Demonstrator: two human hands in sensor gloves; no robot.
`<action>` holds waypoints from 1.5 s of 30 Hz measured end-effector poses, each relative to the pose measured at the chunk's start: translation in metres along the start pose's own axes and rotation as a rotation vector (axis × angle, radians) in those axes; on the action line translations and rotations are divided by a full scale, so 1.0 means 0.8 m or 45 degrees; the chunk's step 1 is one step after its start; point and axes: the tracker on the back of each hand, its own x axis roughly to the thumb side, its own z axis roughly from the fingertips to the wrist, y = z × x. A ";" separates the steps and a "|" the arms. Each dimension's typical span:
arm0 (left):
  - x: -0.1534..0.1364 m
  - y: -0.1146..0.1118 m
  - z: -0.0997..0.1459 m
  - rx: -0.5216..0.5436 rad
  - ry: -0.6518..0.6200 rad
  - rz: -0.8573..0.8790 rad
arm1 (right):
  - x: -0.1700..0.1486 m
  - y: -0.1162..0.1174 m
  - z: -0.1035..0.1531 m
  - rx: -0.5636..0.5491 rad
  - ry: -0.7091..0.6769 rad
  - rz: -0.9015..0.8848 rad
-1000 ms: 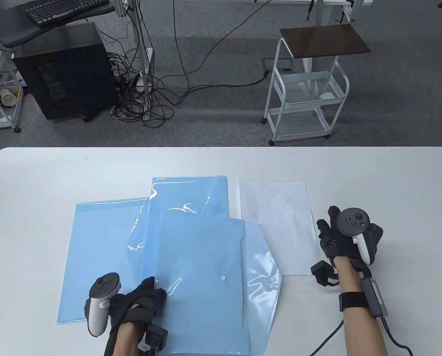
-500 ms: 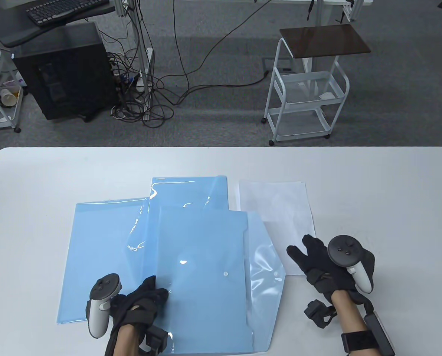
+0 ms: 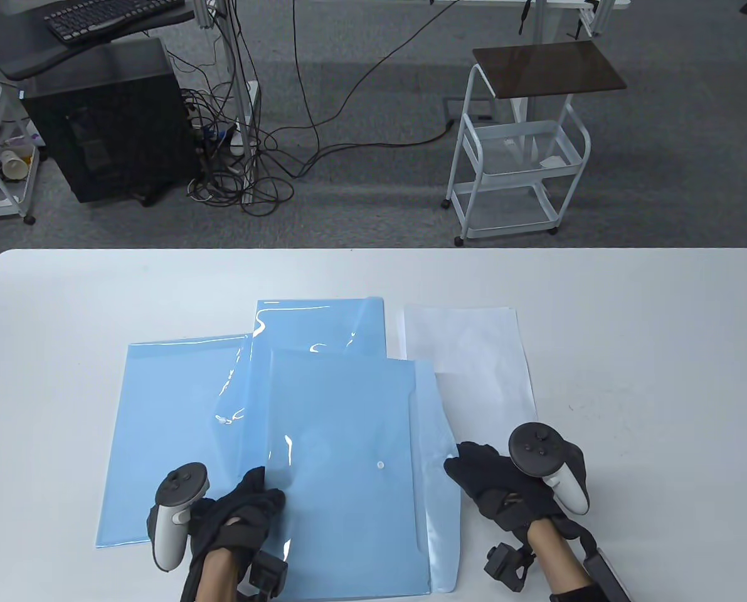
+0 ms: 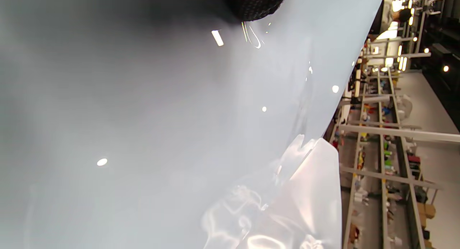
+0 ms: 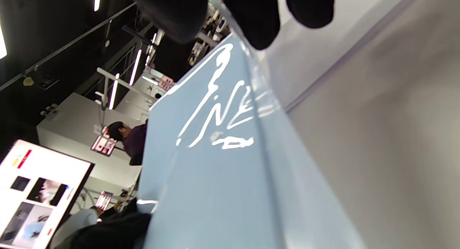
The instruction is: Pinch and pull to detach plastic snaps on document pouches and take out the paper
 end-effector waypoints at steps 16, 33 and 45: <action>-0.001 -0.003 -0.001 0.062 0.064 -0.099 | 0.054 0.091 -0.040 0.132 -0.033 0.767; 0.001 -0.005 -0.003 0.079 0.098 -0.164 | 0.055 0.148 -0.066 0.259 0.009 1.095; 0.002 -0.007 -0.002 0.093 0.104 -0.180 | 0.058 0.137 -0.082 0.322 0.086 0.949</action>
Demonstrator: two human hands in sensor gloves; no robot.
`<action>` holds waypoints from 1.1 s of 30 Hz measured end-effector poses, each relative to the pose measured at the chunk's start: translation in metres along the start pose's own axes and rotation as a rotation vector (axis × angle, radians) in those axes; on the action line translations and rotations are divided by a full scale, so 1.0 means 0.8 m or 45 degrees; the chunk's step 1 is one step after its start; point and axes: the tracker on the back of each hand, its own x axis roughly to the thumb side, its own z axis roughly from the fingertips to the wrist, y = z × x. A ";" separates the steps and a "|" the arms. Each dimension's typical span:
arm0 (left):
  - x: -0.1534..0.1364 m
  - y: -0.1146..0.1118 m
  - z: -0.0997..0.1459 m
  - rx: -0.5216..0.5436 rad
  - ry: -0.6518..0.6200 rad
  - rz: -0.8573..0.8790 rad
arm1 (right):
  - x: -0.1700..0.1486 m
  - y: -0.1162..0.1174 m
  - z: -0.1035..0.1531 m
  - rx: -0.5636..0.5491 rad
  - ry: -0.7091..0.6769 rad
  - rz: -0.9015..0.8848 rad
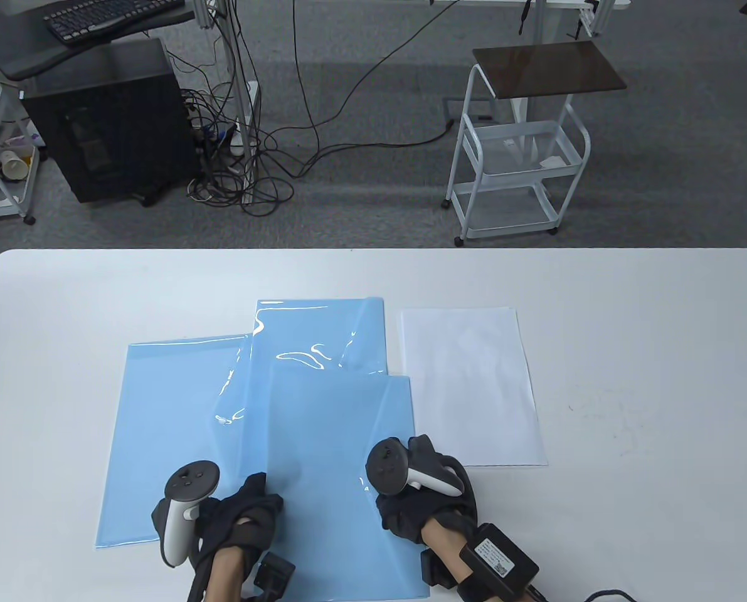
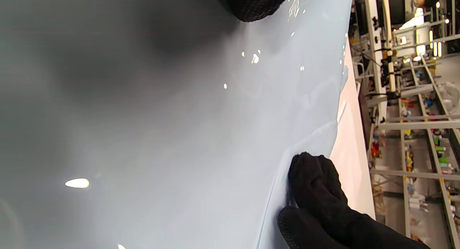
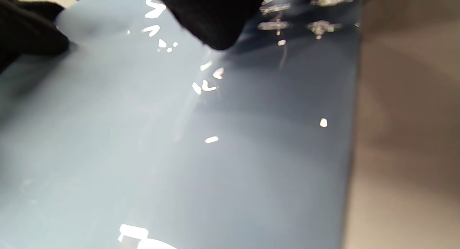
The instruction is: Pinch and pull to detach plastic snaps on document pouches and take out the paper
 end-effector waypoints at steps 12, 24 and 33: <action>0.003 -0.002 0.001 0.040 0.004 -0.048 | -0.023 -0.020 0.035 -0.266 -0.005 -0.055; 0.003 -0.003 0.001 0.037 0.005 -0.057 | -0.091 -0.067 0.119 -0.631 0.134 -0.053; 0.004 -0.005 0.001 0.052 0.010 -0.079 | -0.146 -0.074 0.157 -0.848 0.249 -0.081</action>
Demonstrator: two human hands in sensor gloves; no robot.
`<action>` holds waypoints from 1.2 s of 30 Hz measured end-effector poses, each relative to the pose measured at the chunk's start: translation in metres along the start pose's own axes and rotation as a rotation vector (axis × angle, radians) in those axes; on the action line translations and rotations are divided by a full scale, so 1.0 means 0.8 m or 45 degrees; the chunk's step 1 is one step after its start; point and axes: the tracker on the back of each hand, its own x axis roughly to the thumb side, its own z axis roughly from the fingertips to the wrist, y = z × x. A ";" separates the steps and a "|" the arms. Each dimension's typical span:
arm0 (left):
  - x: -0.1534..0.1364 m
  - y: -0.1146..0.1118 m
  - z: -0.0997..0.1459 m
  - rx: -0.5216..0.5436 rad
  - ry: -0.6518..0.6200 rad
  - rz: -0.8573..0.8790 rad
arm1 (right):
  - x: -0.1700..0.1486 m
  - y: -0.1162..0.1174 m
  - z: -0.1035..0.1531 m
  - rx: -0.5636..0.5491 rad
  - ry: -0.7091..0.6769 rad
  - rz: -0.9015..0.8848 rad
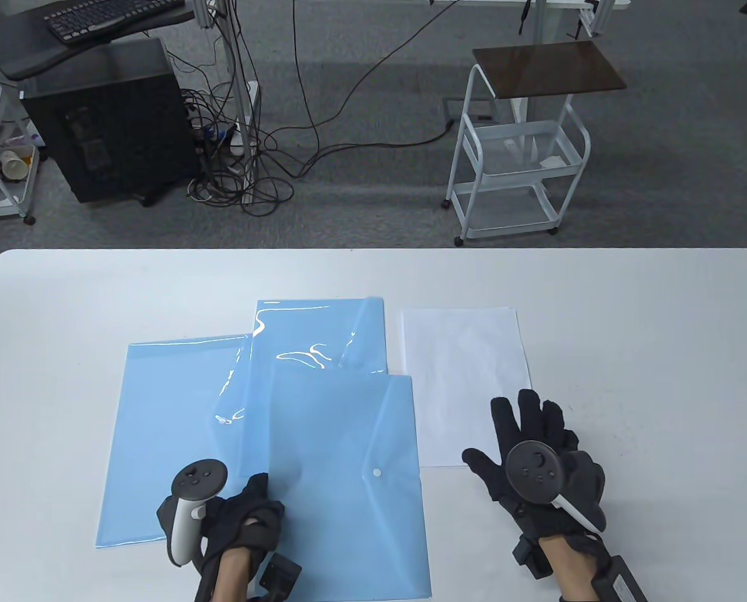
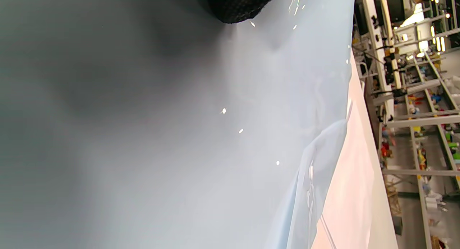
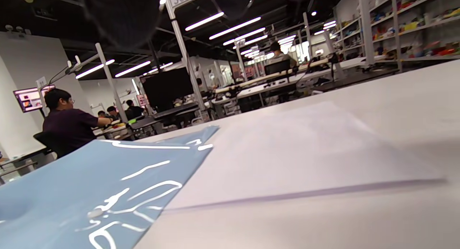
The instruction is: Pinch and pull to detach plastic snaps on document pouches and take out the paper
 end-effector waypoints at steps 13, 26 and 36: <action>0.001 0.001 0.003 -0.011 -0.016 0.072 | -0.053 0.016 0.009 -0.028 0.127 -0.082; 0.058 0.052 0.025 0.109 -0.159 0.104 | -0.051 0.020 0.009 -0.005 0.108 -0.143; 0.113 0.098 0.001 0.280 -0.186 0.069 | -0.058 0.016 0.015 -0.010 0.115 -0.212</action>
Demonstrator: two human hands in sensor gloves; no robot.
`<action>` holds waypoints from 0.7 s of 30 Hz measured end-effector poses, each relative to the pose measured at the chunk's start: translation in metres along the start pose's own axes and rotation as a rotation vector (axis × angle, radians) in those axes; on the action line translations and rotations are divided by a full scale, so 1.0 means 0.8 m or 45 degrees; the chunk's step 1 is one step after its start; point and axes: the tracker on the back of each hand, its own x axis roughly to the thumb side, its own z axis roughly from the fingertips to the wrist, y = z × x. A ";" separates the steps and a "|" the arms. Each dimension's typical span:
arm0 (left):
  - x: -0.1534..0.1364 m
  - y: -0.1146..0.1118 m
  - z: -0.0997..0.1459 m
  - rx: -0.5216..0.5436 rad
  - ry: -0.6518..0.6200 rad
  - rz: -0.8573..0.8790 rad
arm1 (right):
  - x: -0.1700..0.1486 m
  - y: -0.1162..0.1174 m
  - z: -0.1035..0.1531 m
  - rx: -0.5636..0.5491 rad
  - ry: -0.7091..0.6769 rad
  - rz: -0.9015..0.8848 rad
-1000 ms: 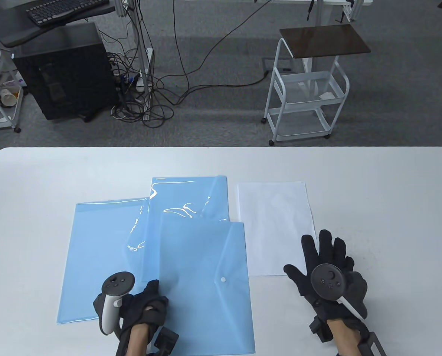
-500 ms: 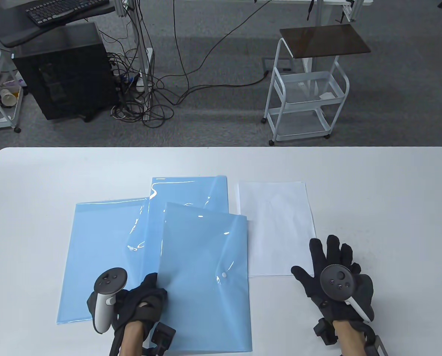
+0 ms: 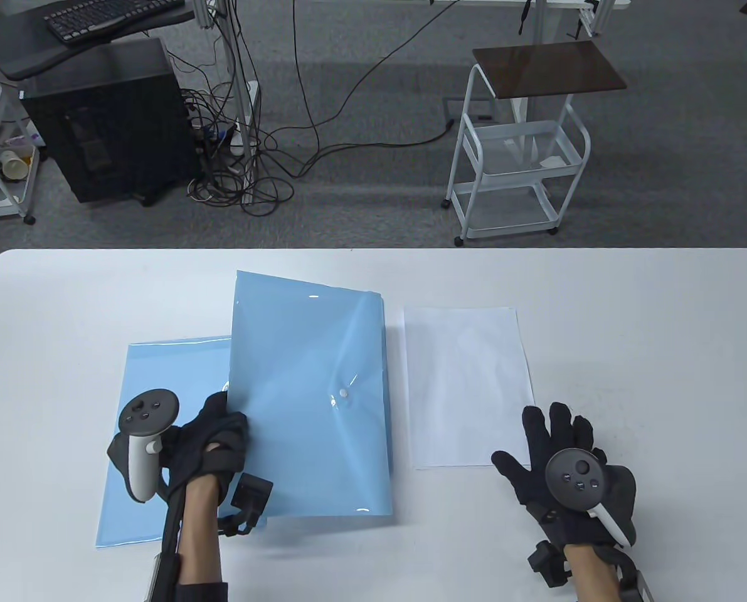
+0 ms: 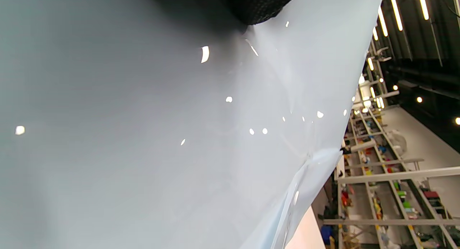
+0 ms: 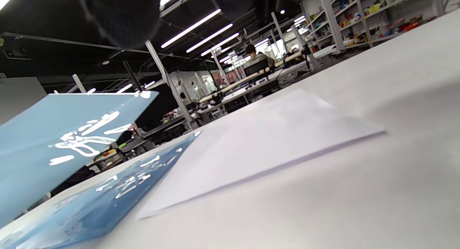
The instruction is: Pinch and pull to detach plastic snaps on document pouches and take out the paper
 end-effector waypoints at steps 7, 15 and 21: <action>0.003 -0.007 -0.056 -0.004 0.057 -0.002 | -0.003 -0.005 0.000 0.001 -0.004 -0.015; -0.006 -0.025 -0.099 -0.006 0.127 -0.042 | -0.001 -0.006 -0.002 0.007 -0.013 -0.018; -0.016 -0.037 -0.117 0.021 0.169 -0.077 | 0.002 -0.005 -0.003 0.014 -0.022 -0.010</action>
